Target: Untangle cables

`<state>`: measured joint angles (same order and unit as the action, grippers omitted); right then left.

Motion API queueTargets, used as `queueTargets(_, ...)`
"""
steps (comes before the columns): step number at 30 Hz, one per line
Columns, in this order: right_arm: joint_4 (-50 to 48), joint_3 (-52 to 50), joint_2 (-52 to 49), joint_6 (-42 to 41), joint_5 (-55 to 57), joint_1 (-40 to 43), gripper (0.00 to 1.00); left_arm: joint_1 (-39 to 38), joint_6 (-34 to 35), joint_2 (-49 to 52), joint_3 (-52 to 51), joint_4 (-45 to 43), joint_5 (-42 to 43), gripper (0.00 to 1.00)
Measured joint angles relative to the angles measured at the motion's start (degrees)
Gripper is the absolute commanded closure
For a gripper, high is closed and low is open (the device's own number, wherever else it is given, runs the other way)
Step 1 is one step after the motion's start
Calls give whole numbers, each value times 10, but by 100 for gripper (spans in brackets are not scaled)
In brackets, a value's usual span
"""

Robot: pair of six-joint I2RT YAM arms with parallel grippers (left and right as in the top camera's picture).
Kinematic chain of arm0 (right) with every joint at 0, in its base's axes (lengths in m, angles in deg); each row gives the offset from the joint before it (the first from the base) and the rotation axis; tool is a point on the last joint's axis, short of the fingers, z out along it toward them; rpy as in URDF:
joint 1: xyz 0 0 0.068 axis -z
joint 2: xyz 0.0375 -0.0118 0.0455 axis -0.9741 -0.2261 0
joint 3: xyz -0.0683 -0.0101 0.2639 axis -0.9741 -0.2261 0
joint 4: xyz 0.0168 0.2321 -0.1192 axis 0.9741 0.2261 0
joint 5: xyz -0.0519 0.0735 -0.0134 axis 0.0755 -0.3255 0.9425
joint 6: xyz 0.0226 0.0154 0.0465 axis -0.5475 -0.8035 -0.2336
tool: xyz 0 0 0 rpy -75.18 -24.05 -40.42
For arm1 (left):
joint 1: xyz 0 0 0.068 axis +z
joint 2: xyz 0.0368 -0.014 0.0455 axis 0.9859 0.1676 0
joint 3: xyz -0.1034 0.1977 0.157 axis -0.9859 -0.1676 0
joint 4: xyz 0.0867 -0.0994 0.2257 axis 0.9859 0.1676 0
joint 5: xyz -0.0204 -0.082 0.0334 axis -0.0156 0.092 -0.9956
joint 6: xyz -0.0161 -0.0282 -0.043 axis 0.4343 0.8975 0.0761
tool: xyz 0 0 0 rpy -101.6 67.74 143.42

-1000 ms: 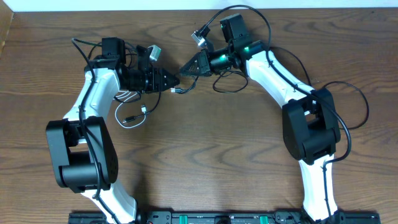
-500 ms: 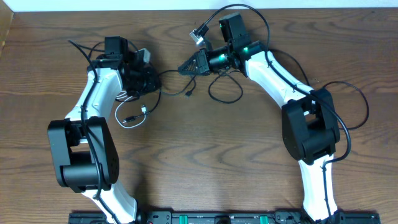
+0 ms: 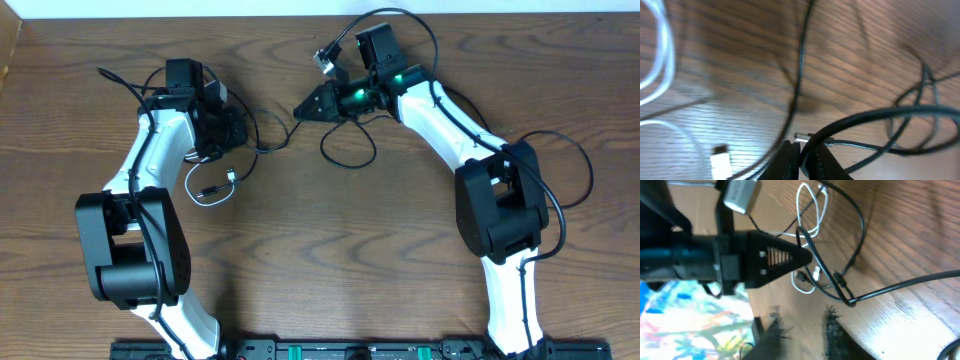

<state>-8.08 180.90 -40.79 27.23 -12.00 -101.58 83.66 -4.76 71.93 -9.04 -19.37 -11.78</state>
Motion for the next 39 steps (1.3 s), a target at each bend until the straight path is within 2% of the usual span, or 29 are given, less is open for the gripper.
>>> queueTargets(4,28,0,0,11,19,-3,53,0,2,0,0,-2,46,87)
queueTargets(15,76,0,0,79,63,-48,51,0,11,0,0,-3,123,87)
queueTargets(18,78,0,0,115,89,-70,43,0,11,0,0,-3,139,87)
queueTargets(28,101,0,0,269,314,-132,42,0,12,0,0,-2,208,86)
queueTargets(34,95,0,0,329,358,-148,39,0,12,0,0,-2,243,87)
queueTargets(39,64,0,0,349,366,-150,38,0,12,0,0,-2,250,86)
